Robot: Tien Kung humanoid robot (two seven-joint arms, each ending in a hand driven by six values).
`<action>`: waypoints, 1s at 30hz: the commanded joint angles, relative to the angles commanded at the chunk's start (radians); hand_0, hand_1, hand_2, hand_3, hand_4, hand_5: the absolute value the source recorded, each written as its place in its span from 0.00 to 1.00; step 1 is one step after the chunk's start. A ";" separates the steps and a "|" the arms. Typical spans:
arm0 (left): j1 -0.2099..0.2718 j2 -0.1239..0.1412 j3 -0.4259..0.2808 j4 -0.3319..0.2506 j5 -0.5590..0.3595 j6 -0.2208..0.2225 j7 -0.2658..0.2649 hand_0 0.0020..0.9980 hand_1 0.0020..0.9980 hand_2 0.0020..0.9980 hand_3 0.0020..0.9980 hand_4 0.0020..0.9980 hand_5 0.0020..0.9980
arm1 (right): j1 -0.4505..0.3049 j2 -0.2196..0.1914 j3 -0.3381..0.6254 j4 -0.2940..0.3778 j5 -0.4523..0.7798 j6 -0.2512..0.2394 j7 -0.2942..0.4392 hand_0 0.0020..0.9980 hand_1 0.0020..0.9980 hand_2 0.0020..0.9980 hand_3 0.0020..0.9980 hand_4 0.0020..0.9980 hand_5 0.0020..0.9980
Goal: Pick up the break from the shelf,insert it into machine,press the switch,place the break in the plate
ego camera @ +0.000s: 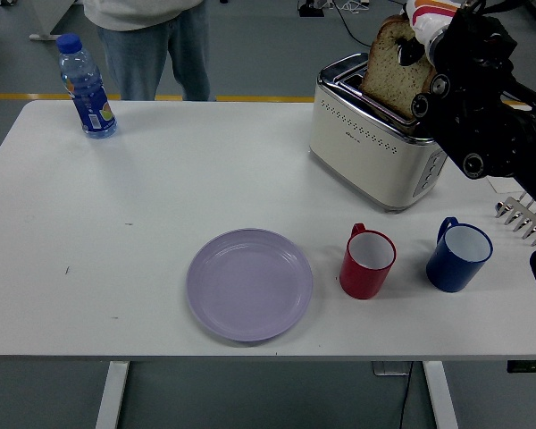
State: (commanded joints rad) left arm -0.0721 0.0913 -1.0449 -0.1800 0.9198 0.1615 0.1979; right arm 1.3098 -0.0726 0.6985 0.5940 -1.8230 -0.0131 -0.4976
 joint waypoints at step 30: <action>-0.001 0.002 -0.011 0.000 0.022 -0.009 0.004 0.70 0.74 0.71 0.59 0.36 0.82 | -0.006 -0.013 0.038 0.019 -0.026 0.123 0.028 0.73 0.73 0.81 0.78 0.65 0.30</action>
State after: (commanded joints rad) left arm -0.0731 0.0929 -1.0561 -0.1800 0.9423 0.1523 0.2016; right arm 1.3039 -0.0855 0.7363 0.6131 -1.8493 0.1099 -0.4697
